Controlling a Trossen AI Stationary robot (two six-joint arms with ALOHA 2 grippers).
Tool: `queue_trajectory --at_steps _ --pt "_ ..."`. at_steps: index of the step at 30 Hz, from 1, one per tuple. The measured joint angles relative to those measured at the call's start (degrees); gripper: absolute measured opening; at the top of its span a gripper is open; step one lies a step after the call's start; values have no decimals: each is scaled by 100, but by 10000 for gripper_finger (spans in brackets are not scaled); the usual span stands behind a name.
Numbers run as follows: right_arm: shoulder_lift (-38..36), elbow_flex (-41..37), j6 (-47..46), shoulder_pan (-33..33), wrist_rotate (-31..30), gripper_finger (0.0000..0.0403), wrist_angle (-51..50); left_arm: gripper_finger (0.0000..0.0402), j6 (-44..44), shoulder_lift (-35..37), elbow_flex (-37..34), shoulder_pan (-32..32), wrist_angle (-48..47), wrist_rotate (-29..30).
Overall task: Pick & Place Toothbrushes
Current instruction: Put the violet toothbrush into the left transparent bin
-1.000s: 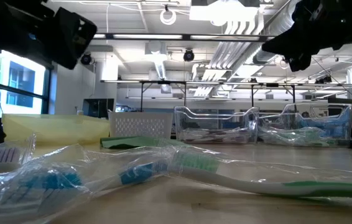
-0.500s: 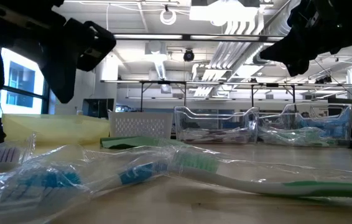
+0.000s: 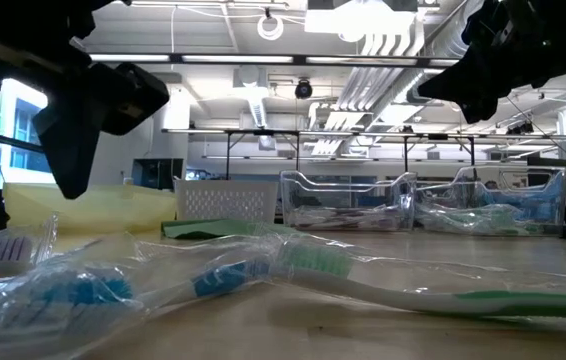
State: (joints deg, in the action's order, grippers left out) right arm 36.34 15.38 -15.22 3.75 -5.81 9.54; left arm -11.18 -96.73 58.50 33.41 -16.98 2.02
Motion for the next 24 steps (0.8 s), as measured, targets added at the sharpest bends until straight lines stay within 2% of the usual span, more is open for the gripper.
queue_trajectory --at_steps 6,11,20,24 --pt "0 0 39 -2 -1 3 -9 198 19 -214 -2 0 38 -45" --pt "0 0 44 -2 -2 3 -42 198 -259 -546 -2 0 135 -556" --pt "0 0 24 -2 -4 3 -196 197 -603 -678 9 -1 204 -626" --pt "0 0 17 -2 -4 3 -210 173 -604 -684 9 -2 197 -624"
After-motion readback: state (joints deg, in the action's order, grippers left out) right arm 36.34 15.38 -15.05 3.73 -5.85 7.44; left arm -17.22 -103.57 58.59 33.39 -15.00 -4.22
